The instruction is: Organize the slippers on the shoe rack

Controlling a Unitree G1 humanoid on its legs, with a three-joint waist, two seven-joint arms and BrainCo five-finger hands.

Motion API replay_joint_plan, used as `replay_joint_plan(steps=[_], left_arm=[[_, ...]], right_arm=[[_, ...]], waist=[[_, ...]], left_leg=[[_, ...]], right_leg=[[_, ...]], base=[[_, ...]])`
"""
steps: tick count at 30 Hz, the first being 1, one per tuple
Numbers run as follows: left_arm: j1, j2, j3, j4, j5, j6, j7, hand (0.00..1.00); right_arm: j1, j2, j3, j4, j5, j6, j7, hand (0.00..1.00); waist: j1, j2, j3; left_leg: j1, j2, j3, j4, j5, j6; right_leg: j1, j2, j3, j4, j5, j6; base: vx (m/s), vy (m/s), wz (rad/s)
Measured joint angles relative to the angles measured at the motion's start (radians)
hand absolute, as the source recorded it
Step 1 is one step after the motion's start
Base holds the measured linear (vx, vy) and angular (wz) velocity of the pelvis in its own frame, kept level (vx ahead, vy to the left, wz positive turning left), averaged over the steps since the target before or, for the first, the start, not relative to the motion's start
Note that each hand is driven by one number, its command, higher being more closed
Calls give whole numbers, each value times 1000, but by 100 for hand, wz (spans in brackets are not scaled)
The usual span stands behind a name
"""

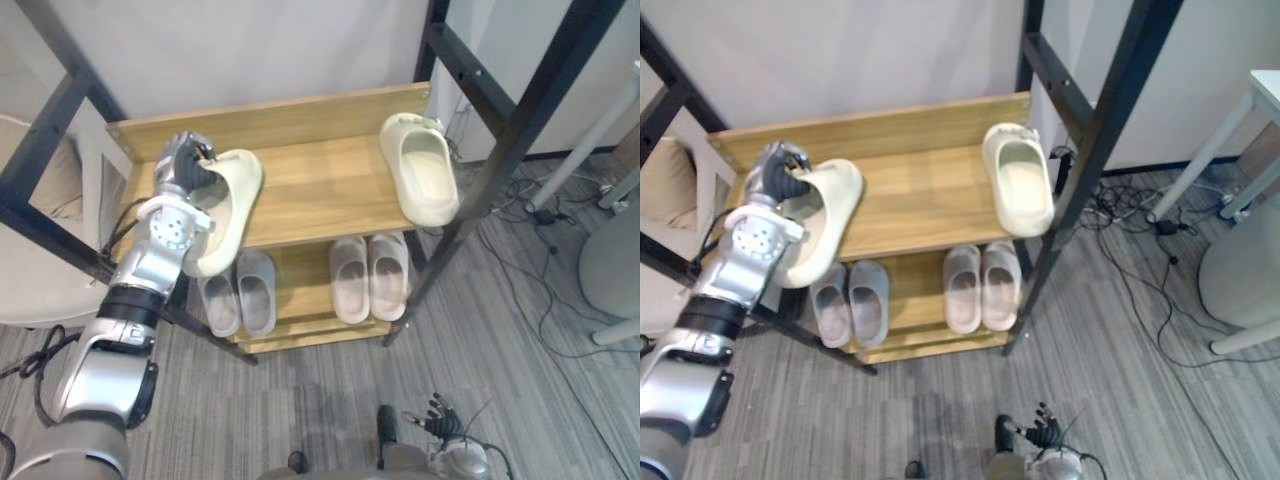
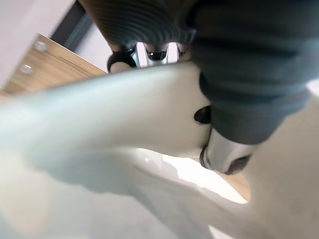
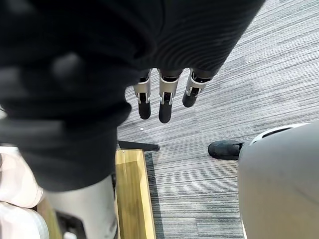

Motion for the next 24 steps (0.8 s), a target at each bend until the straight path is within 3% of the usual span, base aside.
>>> replay_joint_plan(steps=[8, 24], left_arm=[[-26, -50, -1, 1, -29, 13, 31, 100], [-130, -87, 47, 23, -39, 50, 93, 100]], right_arm=[[-5, 8, -1, -1, 8, 0, -13, 0], [-10, 18, -2, -25, 38, 0, -31, 0]], waist=[[-23, 0, 0], [-27, 7, 20]], left_leg=[[0, -1, 3, -1, 0, 0], [-31, -3, 132, 4, -26, 0]], right_leg=[[-3, 0, 6, -4, 1, 0], [-102, 18, 136, -3, 27, 5]], base=[[0, 0, -1], [-1, -7, -24]])
